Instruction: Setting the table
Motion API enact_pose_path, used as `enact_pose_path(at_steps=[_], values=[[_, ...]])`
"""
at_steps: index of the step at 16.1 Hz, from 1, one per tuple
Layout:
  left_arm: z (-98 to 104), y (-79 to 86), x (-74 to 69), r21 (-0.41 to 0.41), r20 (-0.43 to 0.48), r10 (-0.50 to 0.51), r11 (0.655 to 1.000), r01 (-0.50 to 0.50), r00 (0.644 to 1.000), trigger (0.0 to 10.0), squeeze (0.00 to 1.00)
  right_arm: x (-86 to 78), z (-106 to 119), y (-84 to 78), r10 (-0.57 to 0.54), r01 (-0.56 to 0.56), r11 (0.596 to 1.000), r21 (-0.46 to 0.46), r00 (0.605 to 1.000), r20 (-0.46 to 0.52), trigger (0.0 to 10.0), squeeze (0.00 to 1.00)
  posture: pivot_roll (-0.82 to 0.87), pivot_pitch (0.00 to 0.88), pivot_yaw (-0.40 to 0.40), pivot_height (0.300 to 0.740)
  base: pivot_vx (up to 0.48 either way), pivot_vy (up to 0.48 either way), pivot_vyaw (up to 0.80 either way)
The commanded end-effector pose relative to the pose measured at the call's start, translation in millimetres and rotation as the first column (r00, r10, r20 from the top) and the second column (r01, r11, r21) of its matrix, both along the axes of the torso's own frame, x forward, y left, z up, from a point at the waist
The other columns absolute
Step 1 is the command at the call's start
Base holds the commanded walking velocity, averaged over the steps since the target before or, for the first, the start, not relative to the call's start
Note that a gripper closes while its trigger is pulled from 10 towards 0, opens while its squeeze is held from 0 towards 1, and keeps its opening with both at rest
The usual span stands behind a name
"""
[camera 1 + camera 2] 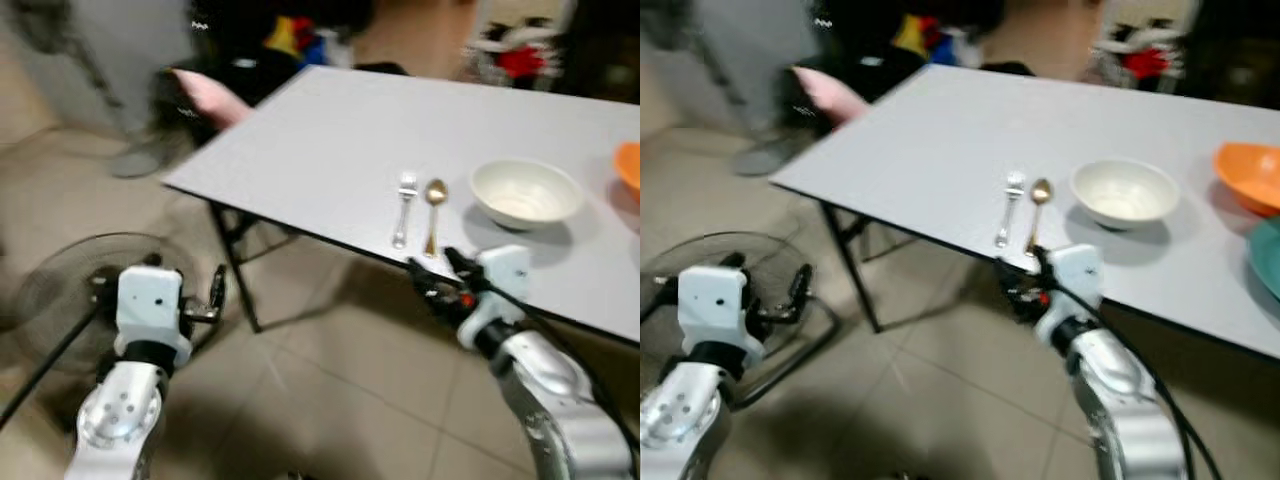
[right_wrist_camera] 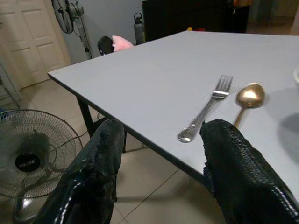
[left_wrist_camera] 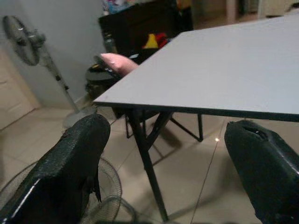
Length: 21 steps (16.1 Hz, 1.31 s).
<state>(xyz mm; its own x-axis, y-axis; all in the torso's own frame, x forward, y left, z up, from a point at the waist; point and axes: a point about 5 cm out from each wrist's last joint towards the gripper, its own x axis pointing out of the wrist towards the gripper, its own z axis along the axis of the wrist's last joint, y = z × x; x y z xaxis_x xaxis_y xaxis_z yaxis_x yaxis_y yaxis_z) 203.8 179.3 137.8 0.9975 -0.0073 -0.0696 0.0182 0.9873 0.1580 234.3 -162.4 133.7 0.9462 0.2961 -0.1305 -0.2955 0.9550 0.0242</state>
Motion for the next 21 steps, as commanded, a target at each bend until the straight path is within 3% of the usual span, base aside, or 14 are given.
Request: enact_pose_path(at_steps=[1, 3, 6, 8, 12, 19, 21], values=[[-0.5, 4.1, -5.1, -0.007, -0.010, 0.017, 1.000, -0.017, 1.000, 10.0, 0.00, -0.8, 0.9, -3.8, -0.039, 0.039, 0.999, 0.003, 0.999, 0.008, 10.0, 0.00, -0.09, 0.000, 0.100, 0.740, 0.000, 0.000, 0.80], [-1.8, 7.4, -12.5, -0.015, -0.015, 0.042, 0.999, -0.043, 0.999, 10.0, 0.00, 1.3, -0.3, -8.3, -0.074, 0.074, 0.997, -0.005, 0.997, 0.023, 10.0, 0.00, -0.08, 0.000, 0.087, 0.740, 0.000, 0.000, 0.80], [-2.0, 14.5, -24.6, 0.051, 0.000, 0.073, 0.996, -0.072, 0.997, 10.0, 0.00, 5.1, -2.8, -7.5, -0.080, 0.080, 0.997, -0.009, 0.996, 0.029, 10.0, 0.00, -0.06, 0.000, 0.074, 0.740, 0.000, 0.000, 0.80], [-1.2, 16.7, -26.4, 0.038, -0.003, 0.089, 0.995, -0.089, 0.996, 10.0, 0.00, 6.2, -4.1, -5.0, -0.068, 0.068, 0.998, -0.001, 0.998, 0.017, 10.0, 0.00, -0.05, 0.000, 0.067, 0.740, 0.000, 0.000, 0.80], [1.3, 16.1, -27.1, 0.051, 0.008, 0.075, 0.996, -0.075, 0.997, 10.0, 0.00, 8.7, -6.1, 8.4, 0.012, -0.012, 1.000, 0.025, 1.000, 0.006, 10.0, 0.00, -0.03, 0.000, 0.057, 0.740, 0.000, 0.000, 0.80], [2.3, 16.9, -24.1, 0.048, 0.013, 0.072, 0.996, -0.073, 0.997, 10.0, 0.00, 13.0, -7.9, 8.5, 0.001, -0.001, 0.999, 0.039, 1.000, -0.001, 10.0, 0.00, -0.03, 0.000, 0.053, 0.740, 0.000, 0.000, 0.80], [3.6, 17.8, -21.9, 0.049, 0.017, 0.069, 0.996, -0.069, 0.998, 10.0, 0.00, 11.7, -11.8, 7.6, -0.028, 0.032, 0.995, 0.099, 0.999, -0.042, 10.0, 0.00, -0.03, 0.000, 0.060, 0.740, 0.000, 0.343, 0.40]])
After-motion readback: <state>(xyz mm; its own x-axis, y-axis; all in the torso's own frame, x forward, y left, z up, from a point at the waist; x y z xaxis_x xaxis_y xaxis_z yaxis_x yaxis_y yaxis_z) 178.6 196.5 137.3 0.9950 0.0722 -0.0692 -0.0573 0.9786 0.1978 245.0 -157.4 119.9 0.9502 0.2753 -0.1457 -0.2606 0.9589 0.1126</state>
